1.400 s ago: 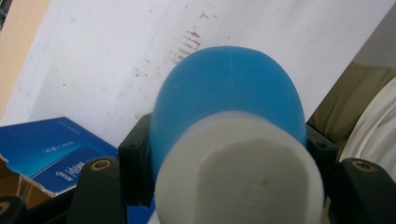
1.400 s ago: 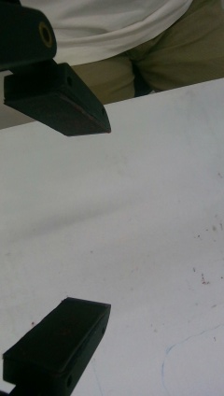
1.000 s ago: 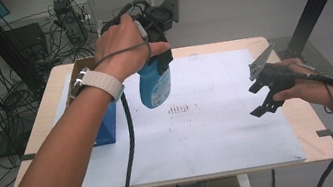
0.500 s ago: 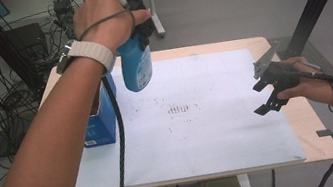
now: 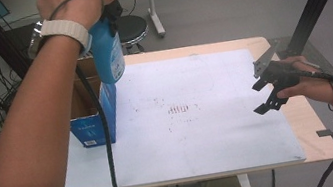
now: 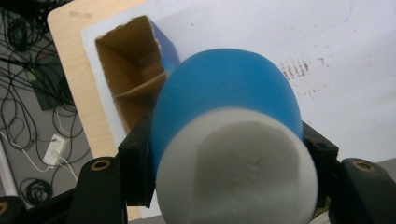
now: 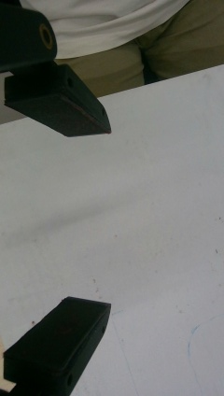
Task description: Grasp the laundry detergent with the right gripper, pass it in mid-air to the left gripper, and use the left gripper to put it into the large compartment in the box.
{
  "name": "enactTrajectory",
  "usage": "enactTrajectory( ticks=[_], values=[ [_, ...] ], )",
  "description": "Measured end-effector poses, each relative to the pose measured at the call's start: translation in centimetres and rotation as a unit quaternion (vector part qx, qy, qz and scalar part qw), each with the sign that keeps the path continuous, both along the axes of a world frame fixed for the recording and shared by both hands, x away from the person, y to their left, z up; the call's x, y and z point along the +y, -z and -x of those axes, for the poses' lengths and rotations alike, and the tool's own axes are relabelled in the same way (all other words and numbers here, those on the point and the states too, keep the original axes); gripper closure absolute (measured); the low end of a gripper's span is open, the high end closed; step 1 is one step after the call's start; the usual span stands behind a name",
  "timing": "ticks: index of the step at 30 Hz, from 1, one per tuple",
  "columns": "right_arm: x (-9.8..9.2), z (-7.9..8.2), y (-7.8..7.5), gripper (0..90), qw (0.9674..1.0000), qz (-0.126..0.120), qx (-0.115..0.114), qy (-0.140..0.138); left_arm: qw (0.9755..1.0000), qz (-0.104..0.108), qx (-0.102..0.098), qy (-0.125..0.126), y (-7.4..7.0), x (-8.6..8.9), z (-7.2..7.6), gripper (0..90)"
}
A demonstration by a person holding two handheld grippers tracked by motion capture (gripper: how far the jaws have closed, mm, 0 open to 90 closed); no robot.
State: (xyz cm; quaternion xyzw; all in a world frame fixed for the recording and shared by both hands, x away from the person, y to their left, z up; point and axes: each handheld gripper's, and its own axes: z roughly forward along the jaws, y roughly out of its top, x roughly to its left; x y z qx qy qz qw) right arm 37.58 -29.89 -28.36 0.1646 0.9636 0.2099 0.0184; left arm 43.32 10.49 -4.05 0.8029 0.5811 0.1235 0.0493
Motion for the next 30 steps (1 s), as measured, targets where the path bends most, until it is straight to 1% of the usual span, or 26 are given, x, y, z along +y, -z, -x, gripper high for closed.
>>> enactTrajectory(
  ticks=[5,9,13,18,20,23,26,30],
  values=[
    [-0.2,-0.2,0.2,12.3,1.0000,0.001,0.000,0.004,0.9994,-0.002,0.003,-0.036,0.0,1.7,-0.5,37.4],
    [-0.2,-0.2,0.3,12.3,1.0000,-0.001,0.002,0.006,0.9985,-0.004,0.008,-0.055,0.3,3.0,-0.8,37.4],
    [-0.2,-0.3,0.5,12.3,1.0000,-0.002,0.004,0.005,0.9970,0.000,0.008,-0.076,0.6,4.1,-1.1,37.4],
    [-0.1,-0.4,0.7,12.3,1.0000,-0.001,0.006,0.004,0.9959,-0.009,0.011,-0.089,0.9,5.2,-1.3,37.4],
    [-0.1,-0.5,0.8,12.3,1.0000,-0.002,0.007,0.005,0.9949,-0.008,0.010,-0.100,1.1,5.7,-1.4,37.4],
    [-0.1,-0.5,1.0,12.3,1.0000,-0.002,0.008,0.005,0.9944,-0.008,0.011,-0.105,1.5,6.2,-1.4,37.4],
    [-0.1,-0.6,1.1,12.3,0.9999,-0.001,0.010,0.007,0.9935,-0.002,0.011,-0.114,1.9,6.8,-1.5,37.4],
    [0.1,-0.6,1.3,12.3,0.9999,-0.002,0.010,0.006,0.9929,-0.007,0.013,-0.118,2.5,7.3,-1.7,37.4]
  ],
)
